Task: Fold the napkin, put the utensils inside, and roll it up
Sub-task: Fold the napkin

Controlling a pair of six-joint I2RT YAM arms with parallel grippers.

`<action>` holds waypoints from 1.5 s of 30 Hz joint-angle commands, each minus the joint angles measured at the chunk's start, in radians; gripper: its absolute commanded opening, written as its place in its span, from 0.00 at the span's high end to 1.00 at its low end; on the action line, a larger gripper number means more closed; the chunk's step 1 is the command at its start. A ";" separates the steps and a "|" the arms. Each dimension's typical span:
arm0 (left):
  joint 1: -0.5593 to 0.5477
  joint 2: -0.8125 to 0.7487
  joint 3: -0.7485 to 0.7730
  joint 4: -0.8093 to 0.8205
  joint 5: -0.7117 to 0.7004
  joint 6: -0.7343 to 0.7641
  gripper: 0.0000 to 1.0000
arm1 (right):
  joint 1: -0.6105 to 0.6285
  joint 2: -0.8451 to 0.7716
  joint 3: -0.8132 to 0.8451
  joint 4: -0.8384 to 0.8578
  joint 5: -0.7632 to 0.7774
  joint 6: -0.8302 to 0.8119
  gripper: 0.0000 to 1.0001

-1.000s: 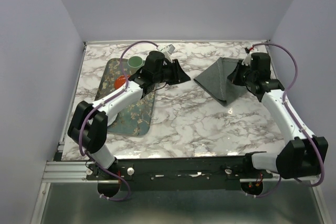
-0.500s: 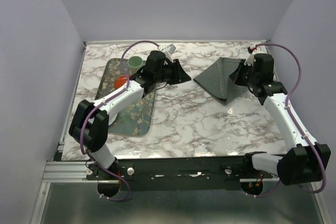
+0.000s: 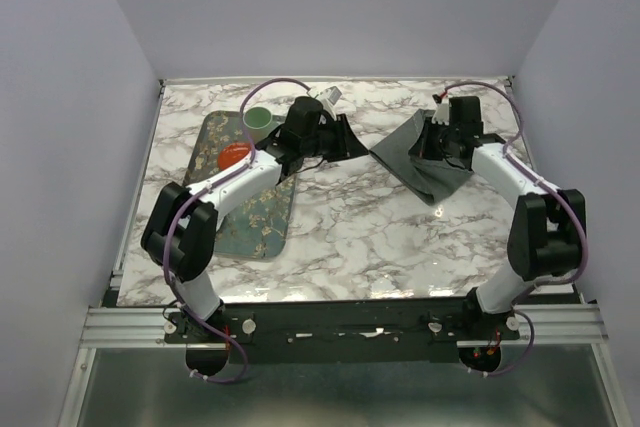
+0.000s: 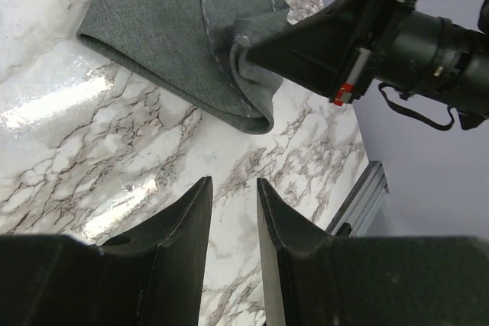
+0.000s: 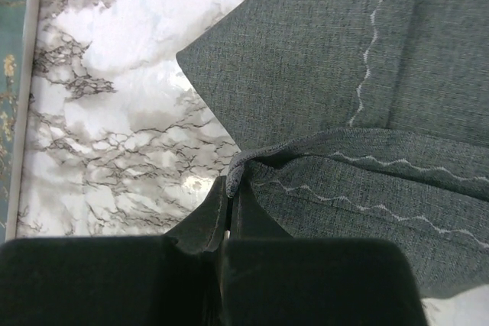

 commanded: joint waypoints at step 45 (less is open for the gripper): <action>0.002 0.279 0.186 0.023 -0.022 -0.038 0.63 | 0.088 0.412 0.354 -0.053 -0.167 -0.013 0.53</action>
